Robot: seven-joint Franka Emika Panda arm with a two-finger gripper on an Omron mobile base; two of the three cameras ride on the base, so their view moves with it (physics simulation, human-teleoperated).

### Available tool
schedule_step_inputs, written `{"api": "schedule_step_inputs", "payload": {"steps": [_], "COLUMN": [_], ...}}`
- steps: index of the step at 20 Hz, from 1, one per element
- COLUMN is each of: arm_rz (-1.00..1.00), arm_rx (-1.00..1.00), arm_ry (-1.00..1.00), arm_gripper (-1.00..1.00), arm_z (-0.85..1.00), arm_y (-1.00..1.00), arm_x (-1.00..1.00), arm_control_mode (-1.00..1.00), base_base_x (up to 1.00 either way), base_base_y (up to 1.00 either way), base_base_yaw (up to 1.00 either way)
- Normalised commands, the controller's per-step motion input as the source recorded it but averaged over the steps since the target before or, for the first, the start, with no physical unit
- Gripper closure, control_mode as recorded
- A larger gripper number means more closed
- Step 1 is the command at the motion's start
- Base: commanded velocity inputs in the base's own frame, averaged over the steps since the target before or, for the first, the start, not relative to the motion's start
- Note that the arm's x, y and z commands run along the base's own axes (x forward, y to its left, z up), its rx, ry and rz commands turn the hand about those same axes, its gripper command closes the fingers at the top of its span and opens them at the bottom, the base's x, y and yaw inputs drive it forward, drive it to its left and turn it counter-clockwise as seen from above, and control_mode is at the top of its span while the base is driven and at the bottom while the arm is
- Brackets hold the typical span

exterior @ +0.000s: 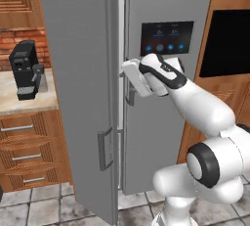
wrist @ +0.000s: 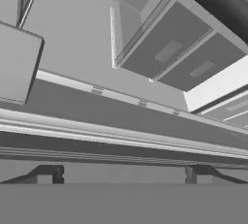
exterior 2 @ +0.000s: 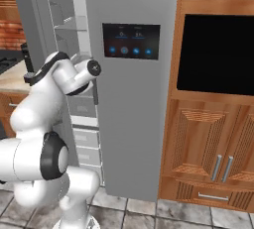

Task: Take the lemon wedge from the fridge and place it on the plate with fish on the dining counter.

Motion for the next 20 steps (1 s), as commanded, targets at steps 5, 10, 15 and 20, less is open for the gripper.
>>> {"api": "schedule_step_inputs", "payload": {"steps": [5,10,15,20], "arm_rz": [0.00,0.01,0.00,0.03], "arm_rx": [0.00,0.00,0.00,0.00], "arm_ry": [0.00,0.00,0.00,0.00], "arm_gripper": [-1.00,-1.00,-1.00,-1.00], "arm_z": [0.00,0.00,0.00,0.00], "arm_y": [0.30,0.40,0.31,0.56], "arm_x": [0.19,0.01,0.00,-0.11], "arm_control_mode": [-1.00,-1.00,-1.00,-1.00], "base_base_x": [0.00,0.00,0.00,0.00], "base_base_y": [0.00,0.00,0.00,0.00], "base_base_yaw": [0.00,0.00,0.00,0.00]}}
